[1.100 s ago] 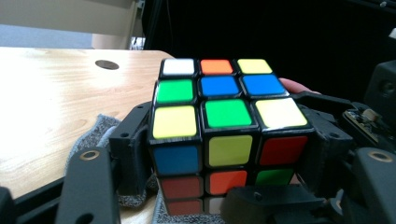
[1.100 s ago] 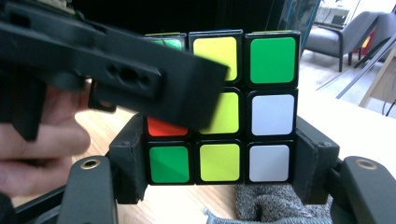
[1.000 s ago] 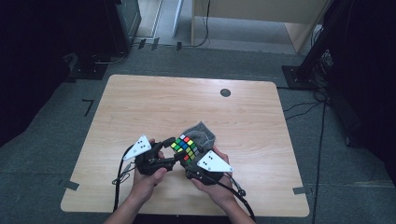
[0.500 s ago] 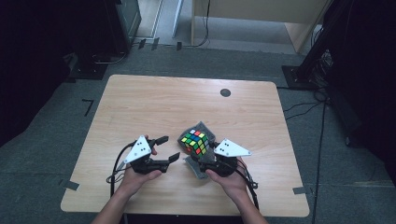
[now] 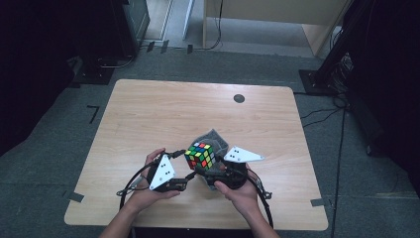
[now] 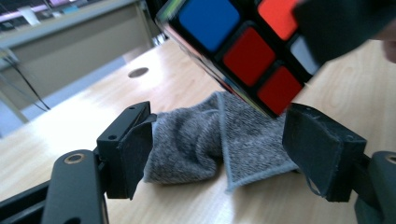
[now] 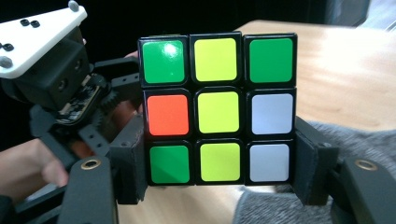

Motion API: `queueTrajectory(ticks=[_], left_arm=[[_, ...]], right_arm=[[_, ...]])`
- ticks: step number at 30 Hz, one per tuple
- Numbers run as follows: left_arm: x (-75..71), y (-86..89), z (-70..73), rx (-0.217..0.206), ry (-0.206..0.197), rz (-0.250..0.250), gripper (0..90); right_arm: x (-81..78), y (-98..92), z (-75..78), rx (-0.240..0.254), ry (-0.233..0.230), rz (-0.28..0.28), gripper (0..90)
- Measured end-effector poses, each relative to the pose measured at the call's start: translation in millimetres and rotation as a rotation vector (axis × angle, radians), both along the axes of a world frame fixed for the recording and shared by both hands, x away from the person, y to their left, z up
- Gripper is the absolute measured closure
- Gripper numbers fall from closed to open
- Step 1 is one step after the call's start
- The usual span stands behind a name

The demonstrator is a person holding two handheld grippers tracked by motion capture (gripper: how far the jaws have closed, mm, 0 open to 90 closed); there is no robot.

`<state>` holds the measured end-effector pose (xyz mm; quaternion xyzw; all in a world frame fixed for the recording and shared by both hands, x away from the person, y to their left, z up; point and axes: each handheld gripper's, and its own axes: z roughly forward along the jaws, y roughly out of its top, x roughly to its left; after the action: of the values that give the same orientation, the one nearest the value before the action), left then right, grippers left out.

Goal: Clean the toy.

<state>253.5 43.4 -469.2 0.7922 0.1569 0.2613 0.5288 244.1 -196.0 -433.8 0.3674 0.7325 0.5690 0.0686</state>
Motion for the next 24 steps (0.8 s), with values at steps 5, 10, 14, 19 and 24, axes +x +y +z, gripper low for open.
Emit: queueTrajectory(ticks=[5, 10, 14, 19, 24], left_arm=[[-1.2, 0.6, -1.7, 0.009, -0.086, -0.031, 29.4], [-2.8, -1.7, -2.5, 0.026, -0.111, -0.041, 22.0], [-7.6, -7.7, -2.1, 0.036, -0.136, -0.060, 19.2], [-8.9, -7.9, -4.5, 0.044, -0.149, -0.073, 28.1], [-5.1, -3.5, -3.2, 0.019, -0.099, -0.048, 34.0]], right_arm=[[3.8, -0.1, -0.6, 0.027, 0.090, 0.008, 34.0], [7.8, -0.8, 0.4, 0.038, 0.192, 0.022, 34.0], [9.5, 4.2, -1.4, 0.021, 0.257, 0.048, 33.9], [11.4, 6.2, -4.6, 0.021, 0.294, 0.049, 33.8], [13.5, -4.3, -0.3, 0.078, 0.273, 0.053, 27.7]])
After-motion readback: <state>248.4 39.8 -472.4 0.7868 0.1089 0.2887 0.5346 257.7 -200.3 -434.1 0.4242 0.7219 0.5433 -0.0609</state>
